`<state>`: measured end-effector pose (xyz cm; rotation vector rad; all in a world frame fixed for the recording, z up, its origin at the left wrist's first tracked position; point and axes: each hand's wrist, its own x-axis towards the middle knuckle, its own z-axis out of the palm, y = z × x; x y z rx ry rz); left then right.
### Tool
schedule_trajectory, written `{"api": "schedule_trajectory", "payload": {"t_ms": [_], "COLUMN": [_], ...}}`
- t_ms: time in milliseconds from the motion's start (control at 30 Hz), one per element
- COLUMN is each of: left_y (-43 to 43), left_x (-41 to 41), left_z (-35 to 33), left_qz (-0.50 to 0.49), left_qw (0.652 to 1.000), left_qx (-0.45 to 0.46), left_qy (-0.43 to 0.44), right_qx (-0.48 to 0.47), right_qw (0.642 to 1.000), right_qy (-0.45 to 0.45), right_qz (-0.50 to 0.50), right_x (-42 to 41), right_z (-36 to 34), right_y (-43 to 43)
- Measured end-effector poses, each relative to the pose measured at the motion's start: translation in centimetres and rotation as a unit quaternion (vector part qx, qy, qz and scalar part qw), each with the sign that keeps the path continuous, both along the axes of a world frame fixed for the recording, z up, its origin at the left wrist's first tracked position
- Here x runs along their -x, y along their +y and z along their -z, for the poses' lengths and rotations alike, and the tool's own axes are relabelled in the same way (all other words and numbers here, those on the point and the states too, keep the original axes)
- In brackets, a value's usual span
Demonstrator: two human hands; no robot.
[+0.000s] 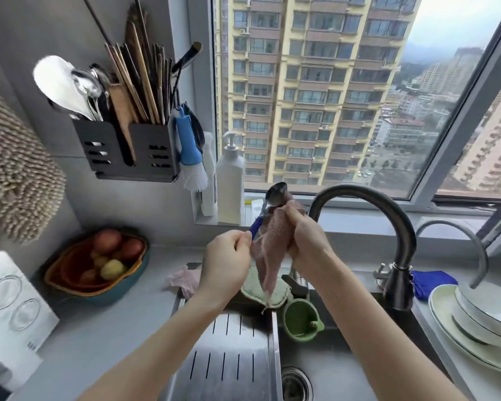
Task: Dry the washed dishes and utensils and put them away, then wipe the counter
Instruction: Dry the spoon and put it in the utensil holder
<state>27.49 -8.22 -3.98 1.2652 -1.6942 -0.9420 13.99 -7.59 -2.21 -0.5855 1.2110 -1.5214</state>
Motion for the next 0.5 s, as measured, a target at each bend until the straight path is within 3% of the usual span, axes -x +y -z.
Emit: {"api": "schedule_trajectory", "payload": {"t_ms": [133, 233, 300, 400, 500], "left_y": [0.4, -0.1, -0.8, -3.9, -7.1], "left_x": [-0.4, -2.3, -4.5, -7.8, -9.6], "left_z": [-0.8, -2.1, -3.9, -6.6, -8.3], "left_qz": [-0.002, 0.058, 0.052, -0.071, -0.086], "left_qw": [0.998, 0.995, 0.996, 0.983, 0.969], "left_qx": [0.055, 0.004, -0.009, 0.125, 0.192], "left_qy": [-0.043, -0.081, -0.075, -0.113, -0.129], "right_qx": [0.051, 0.067, 0.082, 0.105, 0.148], "right_qw": [0.996, 0.992, 0.981, 0.919, 0.831], "right_qy": [0.039, 0.068, 0.142, 0.357, 0.510], "right_qz": [-0.067, -0.080, -0.100, -0.131, -0.169], "right_x": [-2.9, -4.5, -5.3, -6.3, -8.4], "right_z": [-1.2, -2.2, -2.7, -3.3, -4.6], "right_y": [-1.6, -2.6, -2.9, -3.7, -5.1]}}
